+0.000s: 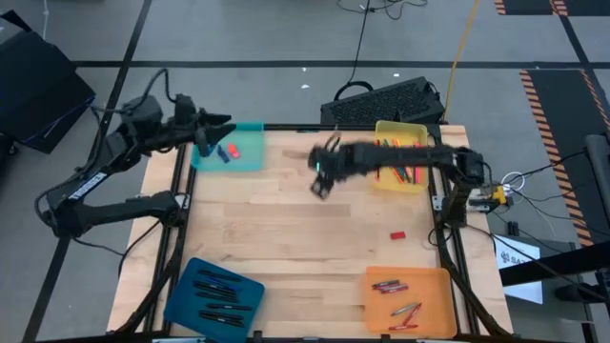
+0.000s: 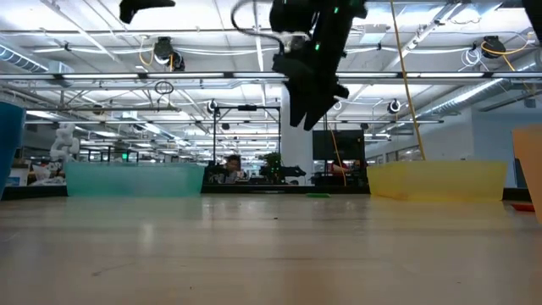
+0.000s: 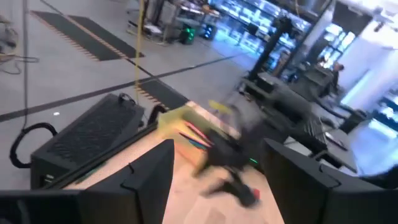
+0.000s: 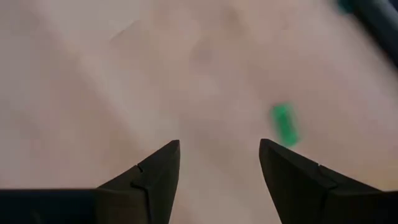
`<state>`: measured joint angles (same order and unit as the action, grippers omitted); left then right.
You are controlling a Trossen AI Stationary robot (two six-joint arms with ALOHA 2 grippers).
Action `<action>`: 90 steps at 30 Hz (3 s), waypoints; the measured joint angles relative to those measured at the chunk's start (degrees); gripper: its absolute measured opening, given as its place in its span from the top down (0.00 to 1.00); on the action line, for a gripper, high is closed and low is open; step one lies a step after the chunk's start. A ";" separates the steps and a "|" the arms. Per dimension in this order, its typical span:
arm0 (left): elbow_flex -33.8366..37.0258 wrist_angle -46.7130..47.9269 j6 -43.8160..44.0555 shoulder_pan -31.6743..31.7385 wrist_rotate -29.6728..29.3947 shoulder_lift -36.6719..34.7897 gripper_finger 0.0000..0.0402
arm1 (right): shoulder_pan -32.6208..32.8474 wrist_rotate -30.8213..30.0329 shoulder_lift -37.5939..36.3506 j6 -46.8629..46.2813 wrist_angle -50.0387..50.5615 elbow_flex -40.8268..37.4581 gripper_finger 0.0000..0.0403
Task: Sort crayons/erasers/pens/pencils in bins
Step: Put the green eraser into the light blue bin
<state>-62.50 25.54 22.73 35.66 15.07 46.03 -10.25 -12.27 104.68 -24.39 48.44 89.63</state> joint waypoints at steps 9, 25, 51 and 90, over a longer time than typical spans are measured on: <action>0.02 -6.92 0.90 -7.10 -1.60 7.60 0.40 | -13.96 7.93 9.57 10.68 -6.70 0.25 0.48; 0.04 -7.29 4.37 -14.06 -3.52 8.33 0.40 | -16.99 10.87 16.13 28.71 -3.38 -1.84 0.48; 6.70 46.29 39.65 -30.11 -19.89 2.88 0.40 | -17.07 10.15 16.07 28.34 -3.04 -2.48 0.74; 28.28 -6.97 48.63 -31.94 -11.53 -4.39 0.40 | -6.20 6.01 -0.72 42.02 -21.11 -9.89 0.88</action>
<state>-34.22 18.57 71.36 3.73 3.55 41.64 -16.44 -6.27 103.96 17.63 27.33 79.74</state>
